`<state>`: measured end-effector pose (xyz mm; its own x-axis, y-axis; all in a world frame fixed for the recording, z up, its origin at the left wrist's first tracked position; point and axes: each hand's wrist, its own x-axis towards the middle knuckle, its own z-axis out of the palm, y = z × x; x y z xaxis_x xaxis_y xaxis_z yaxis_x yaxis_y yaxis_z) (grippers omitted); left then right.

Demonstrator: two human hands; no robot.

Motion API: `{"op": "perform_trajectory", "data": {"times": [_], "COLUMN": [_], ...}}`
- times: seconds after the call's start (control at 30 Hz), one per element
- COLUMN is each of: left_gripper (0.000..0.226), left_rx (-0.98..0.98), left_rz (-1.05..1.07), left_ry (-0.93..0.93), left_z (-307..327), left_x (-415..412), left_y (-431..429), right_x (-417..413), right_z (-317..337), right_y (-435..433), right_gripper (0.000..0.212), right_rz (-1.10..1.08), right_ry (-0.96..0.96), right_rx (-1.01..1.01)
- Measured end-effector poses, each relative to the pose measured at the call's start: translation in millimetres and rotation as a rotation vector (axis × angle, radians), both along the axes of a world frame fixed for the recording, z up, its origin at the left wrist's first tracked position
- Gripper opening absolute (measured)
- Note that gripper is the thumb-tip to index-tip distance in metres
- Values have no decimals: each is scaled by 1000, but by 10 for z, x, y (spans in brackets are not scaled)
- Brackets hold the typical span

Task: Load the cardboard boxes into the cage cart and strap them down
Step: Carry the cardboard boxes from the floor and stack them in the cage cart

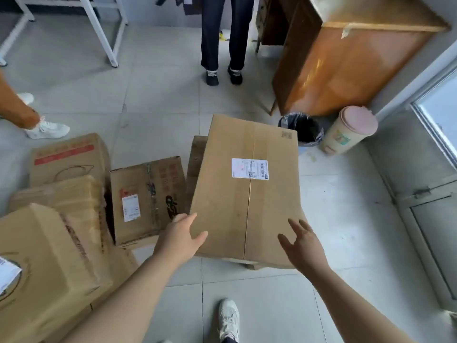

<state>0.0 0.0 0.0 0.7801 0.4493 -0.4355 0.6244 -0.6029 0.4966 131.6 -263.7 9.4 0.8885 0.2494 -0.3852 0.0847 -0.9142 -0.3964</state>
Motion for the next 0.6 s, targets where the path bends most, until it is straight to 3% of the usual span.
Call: {"op": "perform_trajectory", "data": {"times": [0.2,0.33,0.6], "left_gripper": [87,100,106], "left_rx": [-57,-137,-209], "left_rz": [38,104,240], "left_ry": [122,33,-66], "left_z": [-595,-903,-1020], "left_x": [170,263,294], "left_y": [0,55,82], "right_x": [134,199,186], "right_z": [-669,-1033,-1186], "right_y": [-201,-277,-232], "right_gripper": [72,83,78], "right_rz": [-110,-247,-335], "right_ry": [56,117,82], "right_rx": [29,150,258]}}
